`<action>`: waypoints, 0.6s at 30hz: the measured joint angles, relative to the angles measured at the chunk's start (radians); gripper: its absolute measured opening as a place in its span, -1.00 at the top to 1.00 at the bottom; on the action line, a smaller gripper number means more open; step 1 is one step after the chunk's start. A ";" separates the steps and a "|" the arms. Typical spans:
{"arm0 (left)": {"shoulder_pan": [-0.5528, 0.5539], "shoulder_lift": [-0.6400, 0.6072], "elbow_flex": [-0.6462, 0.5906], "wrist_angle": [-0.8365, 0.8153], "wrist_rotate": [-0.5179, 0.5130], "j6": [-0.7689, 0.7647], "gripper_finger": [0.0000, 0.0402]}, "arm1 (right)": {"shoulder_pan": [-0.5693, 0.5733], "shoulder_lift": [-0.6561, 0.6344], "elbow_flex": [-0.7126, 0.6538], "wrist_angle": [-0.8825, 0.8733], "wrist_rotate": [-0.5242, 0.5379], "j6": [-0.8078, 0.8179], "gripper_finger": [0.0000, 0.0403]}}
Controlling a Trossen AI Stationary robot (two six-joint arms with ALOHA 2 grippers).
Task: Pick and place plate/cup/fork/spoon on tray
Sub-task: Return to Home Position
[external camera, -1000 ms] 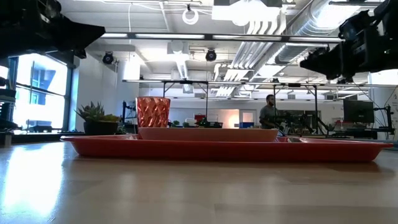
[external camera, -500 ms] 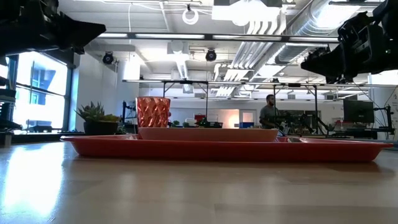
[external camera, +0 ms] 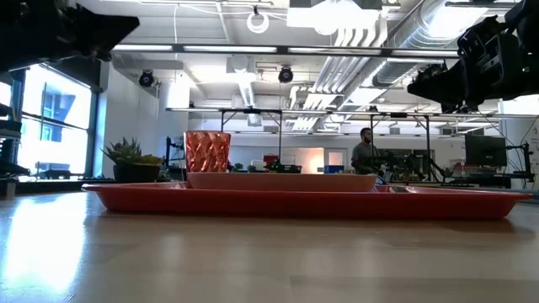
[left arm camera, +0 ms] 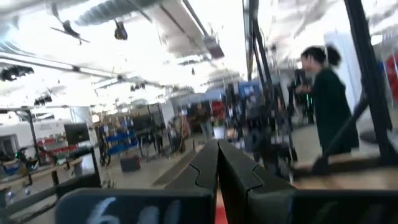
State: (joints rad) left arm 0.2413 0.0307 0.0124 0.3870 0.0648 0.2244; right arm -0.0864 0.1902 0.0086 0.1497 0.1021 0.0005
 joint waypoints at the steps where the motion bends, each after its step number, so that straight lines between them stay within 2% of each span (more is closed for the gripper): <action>1: 0.000 0.000 0.000 0.022 0.000 -0.008 1.00 | 0.000 0.000 0.000 0.000 0.000 0.000 1.00; 12: 0.000 0.029 0.000 0.161 0.003 -0.054 1.00 | 0.000 0.000 0.000 -0.001 0.000 0.000 1.00; 18: 0.000 0.051 0.000 0.173 0.003 -0.090 1.00 | 0.000 0.000 0.000 -0.001 0.000 0.000 1.00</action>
State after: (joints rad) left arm 0.2413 0.0820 0.0124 0.5605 0.0681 0.1346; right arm -0.0864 0.1902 0.0082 0.1483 0.1020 0.0002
